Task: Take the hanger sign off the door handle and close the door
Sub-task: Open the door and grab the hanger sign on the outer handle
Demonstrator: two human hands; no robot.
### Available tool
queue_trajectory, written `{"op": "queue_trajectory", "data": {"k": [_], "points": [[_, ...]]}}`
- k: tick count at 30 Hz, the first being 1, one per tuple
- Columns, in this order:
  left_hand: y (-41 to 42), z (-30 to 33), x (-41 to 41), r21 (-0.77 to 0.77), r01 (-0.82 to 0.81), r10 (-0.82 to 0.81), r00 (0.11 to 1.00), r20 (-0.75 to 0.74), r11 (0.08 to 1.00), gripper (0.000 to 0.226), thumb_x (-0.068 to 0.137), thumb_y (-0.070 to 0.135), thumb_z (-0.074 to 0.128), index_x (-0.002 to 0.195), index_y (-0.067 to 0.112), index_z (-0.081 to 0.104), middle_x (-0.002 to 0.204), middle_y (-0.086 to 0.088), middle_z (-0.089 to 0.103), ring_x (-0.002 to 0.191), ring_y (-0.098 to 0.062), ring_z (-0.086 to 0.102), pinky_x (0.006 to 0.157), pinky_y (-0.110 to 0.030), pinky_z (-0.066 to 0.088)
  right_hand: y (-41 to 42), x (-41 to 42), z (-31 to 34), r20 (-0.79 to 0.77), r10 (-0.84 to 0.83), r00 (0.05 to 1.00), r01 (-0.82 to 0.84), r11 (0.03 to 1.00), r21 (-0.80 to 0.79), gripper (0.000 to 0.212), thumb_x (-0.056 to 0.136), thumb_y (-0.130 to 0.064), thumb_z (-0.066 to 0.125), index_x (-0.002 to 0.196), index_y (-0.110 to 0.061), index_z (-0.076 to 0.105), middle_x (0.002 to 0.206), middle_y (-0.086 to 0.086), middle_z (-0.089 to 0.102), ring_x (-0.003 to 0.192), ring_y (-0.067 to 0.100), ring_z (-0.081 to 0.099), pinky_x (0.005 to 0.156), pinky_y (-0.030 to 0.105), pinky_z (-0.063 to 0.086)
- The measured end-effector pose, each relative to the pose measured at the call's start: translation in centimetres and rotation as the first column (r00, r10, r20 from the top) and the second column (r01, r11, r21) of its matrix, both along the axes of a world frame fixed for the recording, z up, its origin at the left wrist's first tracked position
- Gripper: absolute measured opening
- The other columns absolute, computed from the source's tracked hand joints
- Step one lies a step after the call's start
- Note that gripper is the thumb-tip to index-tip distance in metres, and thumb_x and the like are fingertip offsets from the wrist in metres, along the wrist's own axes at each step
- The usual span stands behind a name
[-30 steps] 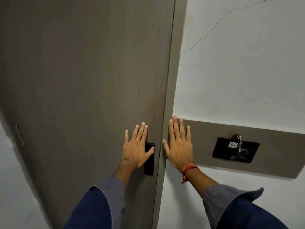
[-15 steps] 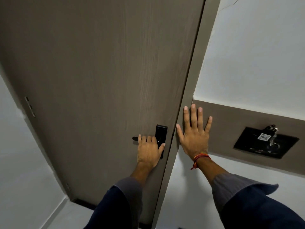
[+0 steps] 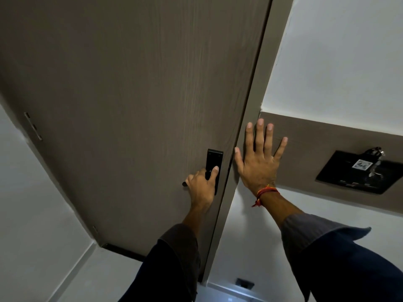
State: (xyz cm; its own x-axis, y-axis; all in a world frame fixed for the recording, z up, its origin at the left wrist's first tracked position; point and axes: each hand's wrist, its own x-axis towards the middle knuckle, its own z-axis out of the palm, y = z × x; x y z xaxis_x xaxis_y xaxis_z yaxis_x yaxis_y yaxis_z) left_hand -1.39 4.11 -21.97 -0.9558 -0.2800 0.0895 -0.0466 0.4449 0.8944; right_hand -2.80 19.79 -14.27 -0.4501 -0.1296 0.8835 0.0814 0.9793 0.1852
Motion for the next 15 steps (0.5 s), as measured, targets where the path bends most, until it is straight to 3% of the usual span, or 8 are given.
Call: {"op": "queue_trajectory", "data": {"k": [5,9,12,15], "points": [[-0.2,-0.3,0.1,0.218,-0.02,0.003,0.997,0.08,0.976,0.062,0.091,0.066,0.054,0.107,0.007,0.068,0.119,-0.012,0.055,0.123,-0.03,0.047,0.105,-0.055,0.047,0.0,0.1,-0.1,-0.011,0.0,1.0,0.0,1.0,0.006,0.08,0.11,-0.055,0.034,0.168,-0.018,-0.007,0.173,0.01,-0.003,0.163,0.026,-0.028,0.128,0.06,-0.015],[-0.8,-0.3,0.5,0.245,0.026,-0.045,0.997,0.07,0.969,0.06,0.092,0.063,0.056,0.105,0.006,0.069,0.119,-0.015,0.058,0.12,-0.032,0.052,0.105,-0.056,0.048,0.0,0.3,0.0,-0.005,0.004,1.0,-0.003,1.0,0.011,0.079,0.11,-0.054,0.039,0.17,-0.016,0.004,0.173,0.011,0.011,0.161,0.032,0.007,0.125,0.062,-0.002],[-1.3,-0.2,1.2,0.092,0.089,-0.093,0.995,0.039,0.992,0.056,0.096,0.062,0.049,0.112,0.012,0.07,0.117,-0.015,0.064,0.125,-0.032,0.049,0.11,-0.056,0.041,0.0,0.6,0.2,0.009,0.007,1.0,-0.007,1.0,0.013,0.079,0.11,-0.053,0.039,0.17,-0.016,0.001,0.173,0.01,0.01,0.159,0.031,0.012,0.125,0.062,-0.003],[-2.3,0.6,2.0,-0.271,0.129,-0.133,0.991,0.001,0.954,0.058,0.1,0.06,0.043,0.117,0.011,0.068,0.118,-0.013,0.068,0.127,-0.032,0.049,0.122,-0.053,0.023,0.0,1.0,0.5,0.051,0.018,0.999,-0.018,1.0,-0.001,0.08,0.11,-0.055,0.038,0.169,-0.018,-0.003,0.174,0.01,0.007,0.16,0.03,0.008,0.126,0.061,-0.005]]}}
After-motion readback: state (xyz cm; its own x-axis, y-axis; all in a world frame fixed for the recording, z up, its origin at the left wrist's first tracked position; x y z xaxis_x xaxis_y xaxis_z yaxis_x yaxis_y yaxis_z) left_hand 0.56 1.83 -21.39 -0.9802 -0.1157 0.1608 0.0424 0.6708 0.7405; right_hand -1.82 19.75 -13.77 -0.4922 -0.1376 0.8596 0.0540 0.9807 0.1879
